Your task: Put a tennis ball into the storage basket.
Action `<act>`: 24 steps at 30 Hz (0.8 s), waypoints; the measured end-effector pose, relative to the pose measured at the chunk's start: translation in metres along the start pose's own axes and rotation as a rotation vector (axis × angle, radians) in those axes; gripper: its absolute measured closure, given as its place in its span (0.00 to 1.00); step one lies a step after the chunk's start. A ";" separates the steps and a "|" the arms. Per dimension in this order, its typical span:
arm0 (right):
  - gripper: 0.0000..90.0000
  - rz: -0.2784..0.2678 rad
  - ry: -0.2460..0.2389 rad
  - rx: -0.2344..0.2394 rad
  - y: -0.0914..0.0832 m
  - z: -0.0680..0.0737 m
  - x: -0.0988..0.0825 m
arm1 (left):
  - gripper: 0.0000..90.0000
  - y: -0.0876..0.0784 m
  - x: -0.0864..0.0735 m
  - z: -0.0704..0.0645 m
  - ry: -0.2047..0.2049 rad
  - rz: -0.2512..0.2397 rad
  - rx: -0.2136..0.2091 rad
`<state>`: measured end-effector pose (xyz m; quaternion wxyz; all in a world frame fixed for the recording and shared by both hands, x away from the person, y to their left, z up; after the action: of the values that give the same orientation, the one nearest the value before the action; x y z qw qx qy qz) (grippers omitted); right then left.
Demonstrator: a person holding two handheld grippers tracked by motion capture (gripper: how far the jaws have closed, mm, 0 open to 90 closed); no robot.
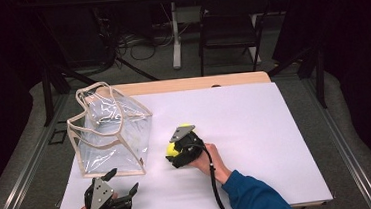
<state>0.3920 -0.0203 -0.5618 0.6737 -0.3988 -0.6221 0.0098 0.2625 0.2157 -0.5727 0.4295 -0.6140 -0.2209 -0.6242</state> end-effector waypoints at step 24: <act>0.30 -0.034 0.023 -0.001 -0.006 0.002 0.004 | 0.18 0.001 0.000 0.001 -0.002 -0.003 0.004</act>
<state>0.3879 -0.0216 -0.5555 0.6808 -0.3887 -0.6208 -0.0065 0.2635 0.2161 -0.5732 0.4296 -0.6135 -0.2234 -0.6238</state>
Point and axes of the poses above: each handheld gripper's, and its own axes: y roughly forward along the jaws, x roughly out of its top, z roughly to its left, the point moved 4 cm from there along y, roughly forward along the jaws, and after that the axes turned 9 degrees about -z, right-handed, at the moved point
